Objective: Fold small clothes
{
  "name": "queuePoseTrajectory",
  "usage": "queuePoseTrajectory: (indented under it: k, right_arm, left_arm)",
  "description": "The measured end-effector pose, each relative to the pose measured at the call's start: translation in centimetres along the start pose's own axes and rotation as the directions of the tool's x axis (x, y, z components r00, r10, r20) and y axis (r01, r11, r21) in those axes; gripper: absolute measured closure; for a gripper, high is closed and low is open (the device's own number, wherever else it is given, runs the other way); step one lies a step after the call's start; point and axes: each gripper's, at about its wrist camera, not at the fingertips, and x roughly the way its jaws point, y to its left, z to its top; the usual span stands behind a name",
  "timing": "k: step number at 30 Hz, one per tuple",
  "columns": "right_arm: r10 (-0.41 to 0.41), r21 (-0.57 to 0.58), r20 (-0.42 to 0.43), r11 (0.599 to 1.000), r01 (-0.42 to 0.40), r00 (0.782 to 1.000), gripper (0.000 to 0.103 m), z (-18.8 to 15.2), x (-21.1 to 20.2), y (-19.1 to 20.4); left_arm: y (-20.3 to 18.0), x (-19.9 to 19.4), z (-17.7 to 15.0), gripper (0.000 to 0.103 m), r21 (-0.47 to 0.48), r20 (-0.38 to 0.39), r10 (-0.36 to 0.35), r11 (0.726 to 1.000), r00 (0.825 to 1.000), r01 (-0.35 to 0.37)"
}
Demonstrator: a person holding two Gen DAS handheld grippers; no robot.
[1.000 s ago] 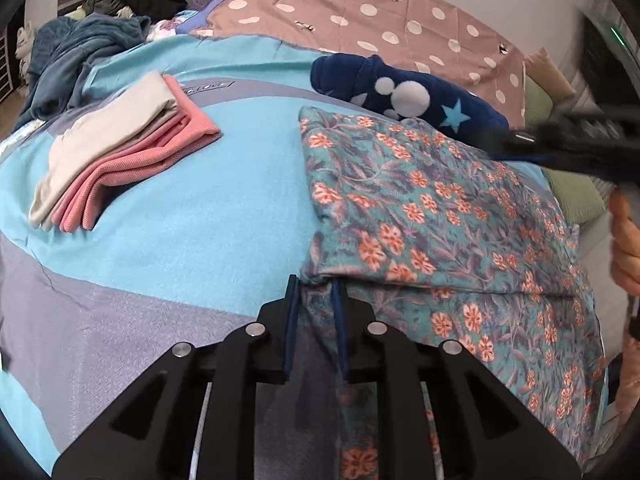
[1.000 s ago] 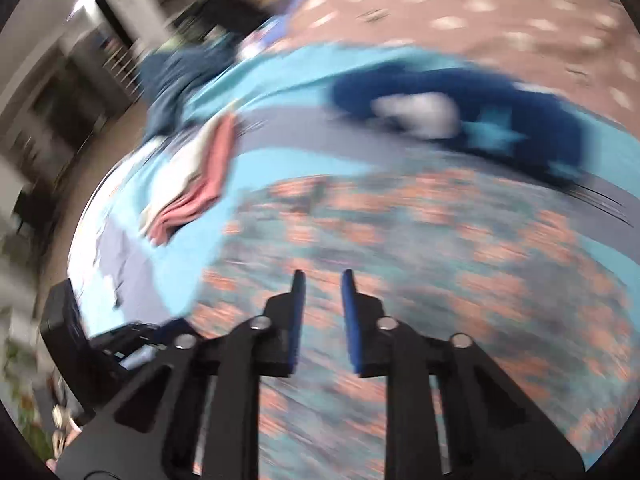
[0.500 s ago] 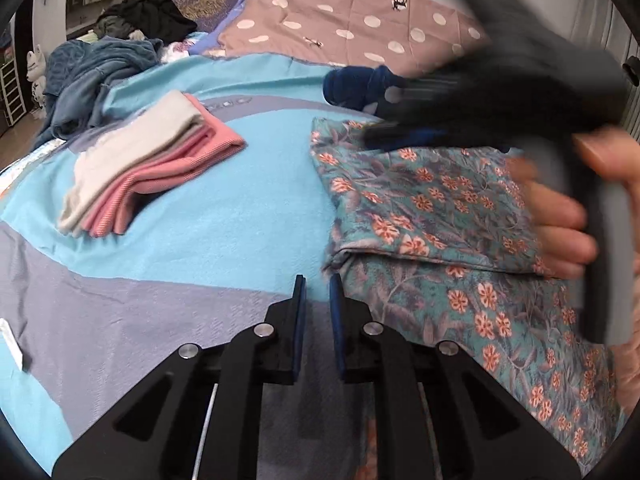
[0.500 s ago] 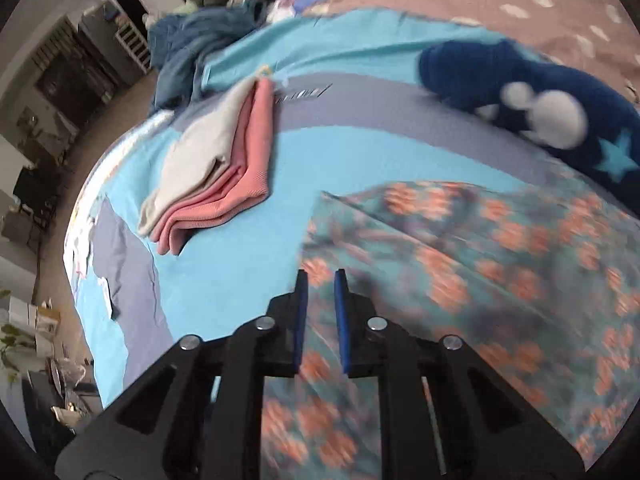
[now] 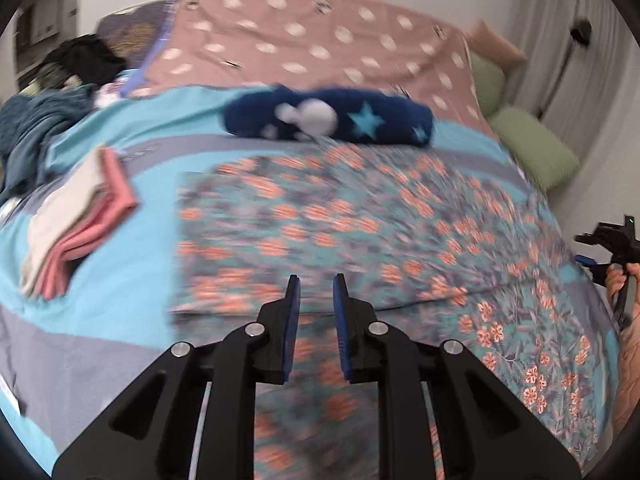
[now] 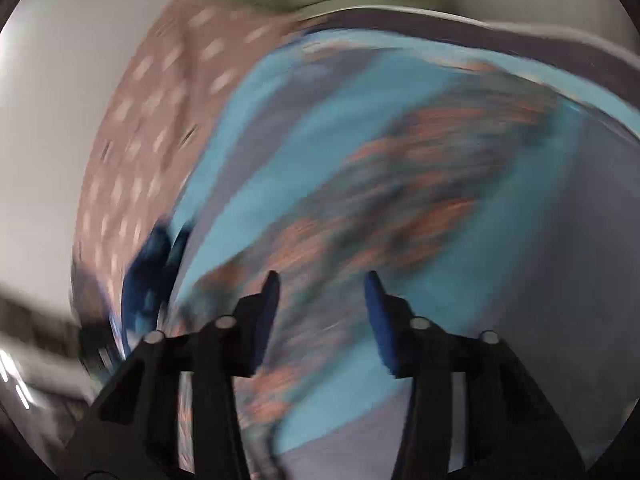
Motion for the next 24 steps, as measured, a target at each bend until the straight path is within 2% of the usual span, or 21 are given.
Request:
queuePoseTrajectory:
  k: [3,5,6,9,10,12,14,15,16,17,19,21,24]
  right_arm:
    - [-0.054,0.169,0.061,0.985,0.043,0.997,0.064,3.5,-0.9,-8.0]
    - [-0.042,0.25,0.08,0.968,0.021,0.996,0.067,4.9,-0.8,-11.6]
    - [-0.002,0.28,0.084,0.96,-0.022,0.996,0.067,5.3,-0.5,-12.6]
    - [0.097,0.343,0.1,0.931,-0.126,0.99,0.053,6.5,0.6,-13.9]
    - [0.105,0.336,0.103,0.932,-0.134,0.989,0.048,7.4,0.8,-13.8]
    - [0.076,0.291,0.112,0.951,-0.106,0.991,0.048,8.8,1.1,-13.6]
    - [0.021,0.261,0.128,0.964,-0.054,0.992,0.055,9.1,1.8,-12.8]
    - [-0.003,0.259,0.134,0.965,-0.032,0.991,0.07,9.3,2.1,-12.6]
    - [-0.026,0.259,0.139,0.966,-0.011,0.99,0.09,9.4,2.2,-12.6]
    - [-0.04,0.258,0.135,0.966,0.004,0.99,0.096,9.8,2.6,-12.7]
    - [-0.016,0.254,0.129,0.967,-0.018,0.991,0.099,9.7,2.5,-12.8]
    - [0.04,0.228,0.152,0.971,-0.075,0.988,0.099,9.3,1.5,-11.7]
    - [0.19,0.12,0.159,0.97,-0.21,0.969,0.099,8.6,0.0,-7.3]
  left_arm:
    - [-3.1,2.3,0.4,0.085,0.046,-0.047,-0.023,0.999,0.999,0.025]
    - [-4.9,3.6,1.0,0.085,0.066,-0.066,-0.042,0.997,0.997,0.046]
    - [-5.5,4.1,1.2,0.085,0.076,-0.071,-0.044,0.996,0.997,0.049]
    - [-7.3,5.6,2.1,0.085,0.103,-0.092,-0.041,0.993,0.995,0.051]
    - [-7.8,6.1,2.5,0.085,0.104,-0.101,-0.048,0.993,0.994,0.058]
    - [-8.5,6.8,2.8,0.085,0.103,-0.113,-0.066,0.992,0.991,0.078]
    - [-9.1,7.5,2.9,0.085,0.105,-0.125,-0.079,0.99,0.989,0.093]
    - [-9.4,8.0,2.9,0.085,0.107,-0.135,-0.084,0.989,0.987,0.099]
    - [-9.6,8.3,2.7,0.085,0.11,-0.146,-0.085,0.989,0.986,0.101]
    - [-9.8,8.8,2.4,0.085,0.118,-0.153,-0.076,0.988,0.985,0.095]
    - [-9.9,9.0,2.0,0.085,0.14,-0.14,-0.071,0.986,0.988,0.09]
    - [-9.8,8.9,1.6,0.083,0.152,-0.116,-0.087,0.983,0.989,0.104]
    - [-9.3,9.0,1.4,0.082,0.124,-0.113,-0.116,0.984,0.987,0.13]
